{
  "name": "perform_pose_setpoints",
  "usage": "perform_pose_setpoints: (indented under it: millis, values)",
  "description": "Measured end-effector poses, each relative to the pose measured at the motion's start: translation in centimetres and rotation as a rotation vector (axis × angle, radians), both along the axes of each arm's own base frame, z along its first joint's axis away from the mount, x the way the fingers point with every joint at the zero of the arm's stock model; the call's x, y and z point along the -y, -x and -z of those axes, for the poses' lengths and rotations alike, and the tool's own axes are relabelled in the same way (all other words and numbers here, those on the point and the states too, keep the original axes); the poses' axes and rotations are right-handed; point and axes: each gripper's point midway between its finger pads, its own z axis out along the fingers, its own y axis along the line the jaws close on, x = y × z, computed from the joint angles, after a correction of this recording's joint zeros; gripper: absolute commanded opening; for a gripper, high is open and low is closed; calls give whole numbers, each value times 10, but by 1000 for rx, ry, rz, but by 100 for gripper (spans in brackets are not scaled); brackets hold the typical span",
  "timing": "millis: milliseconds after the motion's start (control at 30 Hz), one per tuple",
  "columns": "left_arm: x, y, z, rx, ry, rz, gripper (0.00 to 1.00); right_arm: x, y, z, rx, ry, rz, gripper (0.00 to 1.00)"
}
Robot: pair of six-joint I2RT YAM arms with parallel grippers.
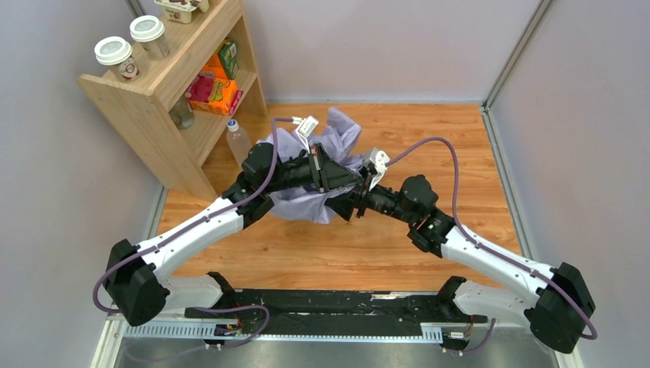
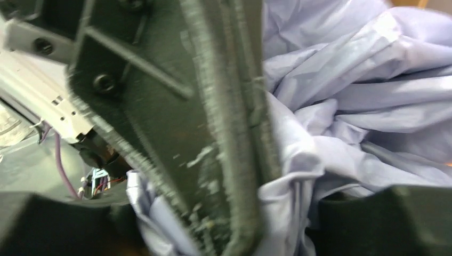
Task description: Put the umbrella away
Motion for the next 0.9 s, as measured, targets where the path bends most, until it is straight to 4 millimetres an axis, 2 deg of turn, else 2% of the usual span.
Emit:
perform_pose_setpoints:
  millis: [100, 233, 400, 467, 533, 633, 767, 900]
  values:
    - [1, 3, -7, 0, 27, 16, 0, 1, 15, -8, 22, -15, -48, 30]
    - [4, 15, -12, -3, 45, 62, 0, 6, 33, -12, 28, -22, -104, 0]
    - [7, 23, -13, -19, 49, 93, 0, 11, 44, -11, 20, -11, -130, 0]
    - [9, 25, -11, -27, 44, 107, 24, 14, 47, -8, 12, -4, -133, 0]
    - [11, 29, -8, -37, 29, 131, 69, 18, 50, -4, 0, 4, -132, 0]
    - [12, 37, -18, -16, 0, 177, 71, 24, 50, 11, -49, 34, -109, 0]
    - [7, 34, -23, 19, -103, 163, 71, 30, 47, 14, -78, 37, -68, 0]
    - [-11, 24, -48, 140, -190, 72, 72, 44, 41, 34, -156, 70, 28, 0]
